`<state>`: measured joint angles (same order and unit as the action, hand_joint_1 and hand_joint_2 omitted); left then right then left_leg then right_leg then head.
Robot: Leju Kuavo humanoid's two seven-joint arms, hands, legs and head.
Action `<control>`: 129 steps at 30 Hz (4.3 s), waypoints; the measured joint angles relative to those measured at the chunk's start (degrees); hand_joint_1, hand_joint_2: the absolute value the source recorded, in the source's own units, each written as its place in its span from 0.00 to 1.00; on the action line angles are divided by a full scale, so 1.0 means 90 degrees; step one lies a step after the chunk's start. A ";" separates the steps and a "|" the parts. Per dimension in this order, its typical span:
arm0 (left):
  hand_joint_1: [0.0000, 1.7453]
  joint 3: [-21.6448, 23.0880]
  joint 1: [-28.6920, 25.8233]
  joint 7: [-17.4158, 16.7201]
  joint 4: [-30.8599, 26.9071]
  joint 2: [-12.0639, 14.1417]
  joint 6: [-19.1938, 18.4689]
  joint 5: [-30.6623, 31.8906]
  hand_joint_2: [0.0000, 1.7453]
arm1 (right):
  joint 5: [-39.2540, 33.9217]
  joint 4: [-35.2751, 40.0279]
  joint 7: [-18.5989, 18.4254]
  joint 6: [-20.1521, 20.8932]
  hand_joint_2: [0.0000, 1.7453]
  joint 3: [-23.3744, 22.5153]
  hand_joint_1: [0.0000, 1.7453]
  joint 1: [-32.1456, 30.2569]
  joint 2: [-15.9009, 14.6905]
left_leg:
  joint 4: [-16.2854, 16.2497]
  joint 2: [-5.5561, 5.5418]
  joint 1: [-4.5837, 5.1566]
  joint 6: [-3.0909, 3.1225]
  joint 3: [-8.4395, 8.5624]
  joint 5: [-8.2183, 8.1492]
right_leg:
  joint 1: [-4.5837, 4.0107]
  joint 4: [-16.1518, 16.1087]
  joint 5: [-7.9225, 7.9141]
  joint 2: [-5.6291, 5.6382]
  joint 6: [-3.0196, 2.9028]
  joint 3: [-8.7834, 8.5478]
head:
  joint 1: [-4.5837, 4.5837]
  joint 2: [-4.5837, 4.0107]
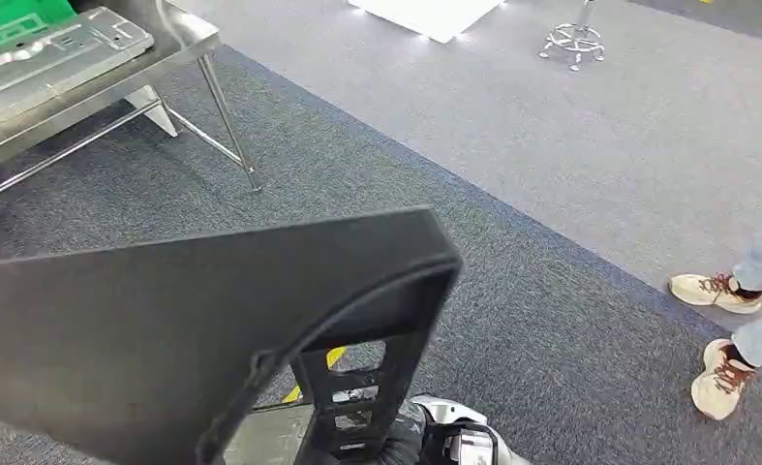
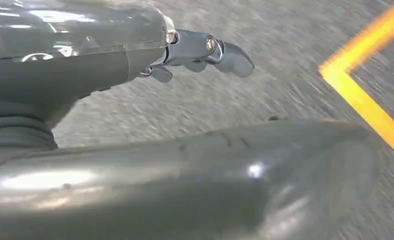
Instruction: Take the parts from the cabinet and place them on the table.
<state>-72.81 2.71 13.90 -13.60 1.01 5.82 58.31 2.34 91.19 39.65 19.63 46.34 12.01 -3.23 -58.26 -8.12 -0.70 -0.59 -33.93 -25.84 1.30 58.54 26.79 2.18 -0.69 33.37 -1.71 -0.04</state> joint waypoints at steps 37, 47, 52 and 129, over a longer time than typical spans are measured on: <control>0.00 -0.0357 0.0087 0.0758 -0.0063 -0.0012 -0.0576 -0.0444 0.00 | -0.0073 -0.0061 -0.0002 0.0136 1.00 -0.0095 0.95 -0.0011 -0.0051 | -0.1790 0.0867 -0.0042 -0.0156 -0.0883 -0.0719 | -0.0050 -0.0109 0.0041 -0.0553 -0.0085 -0.0124 | -0.0046 0.0000; 0.00 -0.0355 0.0074 0.0933 -0.0066 0.0007 -0.0724 -0.0396 0.00 | -0.0231 -0.0002 0.0002 0.0141 1.00 -0.0124 0.95 -0.0011 -0.0061 | 0.0193 0.1062 0.0000 0.0151 0.0137 0.0073 | -0.0057 0.0098 0.0351 -0.0628 0.0207 -0.0243 | -0.0031 0.0000; 0.00 -0.0355 0.0137 0.1030 -0.0068 0.0007 -0.0802 -0.0364 0.00 | -0.0265 0.0010 0.0015 0.0168 1.00 -0.0189 0.95 -0.0113 -0.0119 | 0.0176 0.0873 0.0030 0.0227 0.0152 0.0042 | -0.0057 0.1893 0.0953 -0.0268 0.0205 0.0792 | -0.0022 0.0000; 0.00 -0.0323 0.0099 0.1273 -0.0068 -0.0017 -0.0838 -0.0148 0.00 | -0.0321 0.0418 0.0017 0.0236 1.00 -0.0495 0.95 -0.0383 -0.0204 | -0.1647 0.0862 -0.0034 -0.0198 -0.0490 -0.1182 | -0.0093 -0.0131 0.0092 -0.0212 -0.0089 -0.0248 | -0.0029 0.0000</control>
<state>-75.71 3.60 25.35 -14.21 0.85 -1.73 56.98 -0.55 94.95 39.80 21.75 41.88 8.56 -5.07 -73.09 -0.36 -1.01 -2.38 -38.34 -36.48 0.47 57.37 27.62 0.28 -1.49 31.14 -1.97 -0.04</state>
